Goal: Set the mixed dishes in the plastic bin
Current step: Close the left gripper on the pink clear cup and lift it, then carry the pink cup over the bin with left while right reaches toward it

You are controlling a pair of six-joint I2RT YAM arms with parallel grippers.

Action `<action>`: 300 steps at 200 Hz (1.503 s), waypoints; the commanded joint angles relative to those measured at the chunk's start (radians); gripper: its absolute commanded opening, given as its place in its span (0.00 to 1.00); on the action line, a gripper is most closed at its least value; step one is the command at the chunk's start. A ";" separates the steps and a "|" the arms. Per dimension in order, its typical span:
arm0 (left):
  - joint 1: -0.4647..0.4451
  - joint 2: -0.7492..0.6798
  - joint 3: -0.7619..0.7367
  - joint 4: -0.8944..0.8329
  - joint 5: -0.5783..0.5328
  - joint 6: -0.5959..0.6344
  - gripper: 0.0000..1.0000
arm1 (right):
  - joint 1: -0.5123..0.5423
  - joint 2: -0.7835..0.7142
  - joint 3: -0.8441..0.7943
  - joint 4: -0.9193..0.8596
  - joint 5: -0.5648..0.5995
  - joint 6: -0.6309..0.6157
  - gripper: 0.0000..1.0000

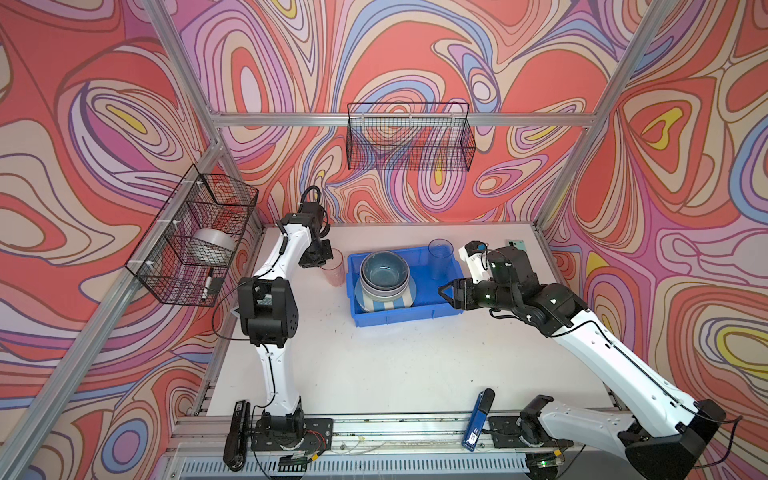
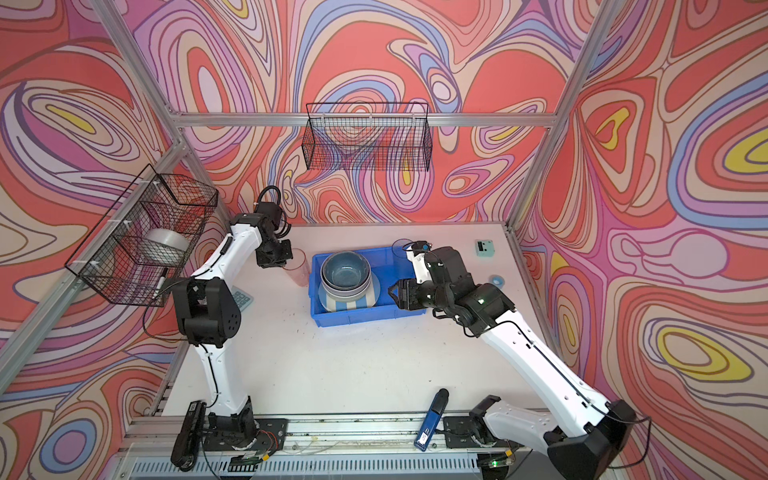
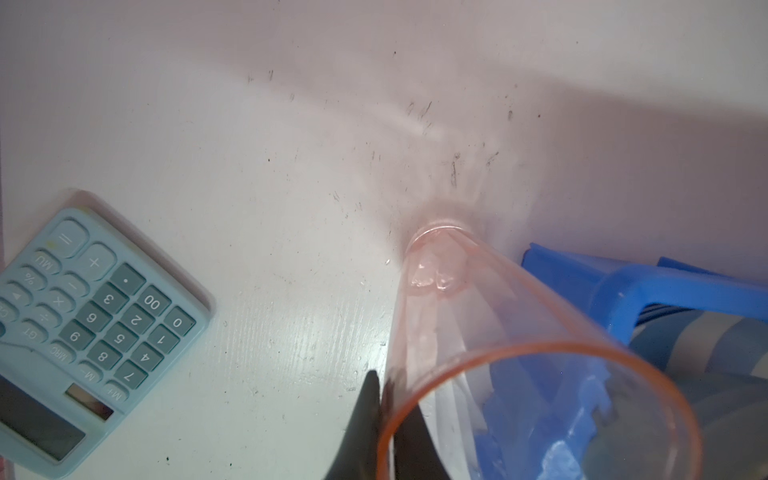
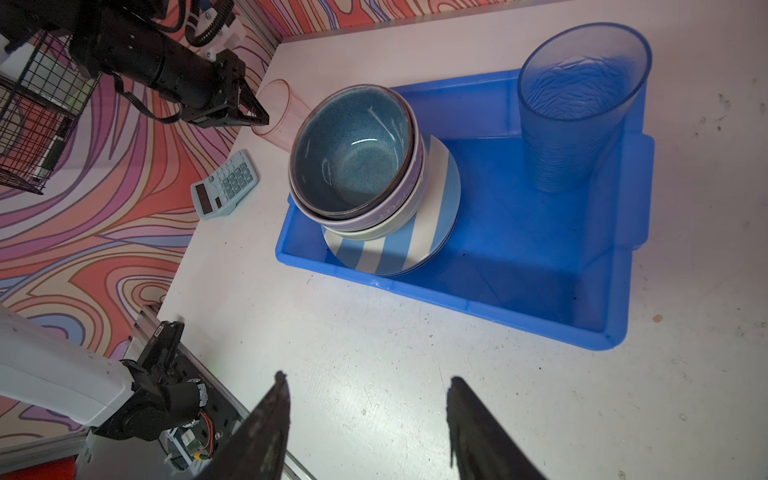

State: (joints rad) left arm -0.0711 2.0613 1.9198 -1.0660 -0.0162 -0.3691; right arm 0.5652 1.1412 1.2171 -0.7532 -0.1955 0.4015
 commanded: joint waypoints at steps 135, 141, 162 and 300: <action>0.004 -0.534 -0.217 -0.072 0.079 0.015 0.00 | 0.114 0.093 0.130 0.042 -0.002 0.044 0.55; 0.000 -0.564 -0.226 -0.067 0.091 0.011 0.00 | 0.122 0.104 0.152 0.029 0.002 0.039 0.55; -0.041 -0.645 -0.229 -0.069 0.088 -0.001 0.00 | 0.146 0.144 0.232 -0.014 0.026 0.037 0.55; -0.679 -0.769 -0.314 0.018 -0.367 -0.120 0.00 | 0.334 0.274 0.445 -0.057 0.112 0.021 0.55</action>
State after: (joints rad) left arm -0.7097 1.2789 1.5948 -1.0626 -0.2310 -0.4427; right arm 0.8806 1.4044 1.6440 -0.8009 -0.1013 0.4313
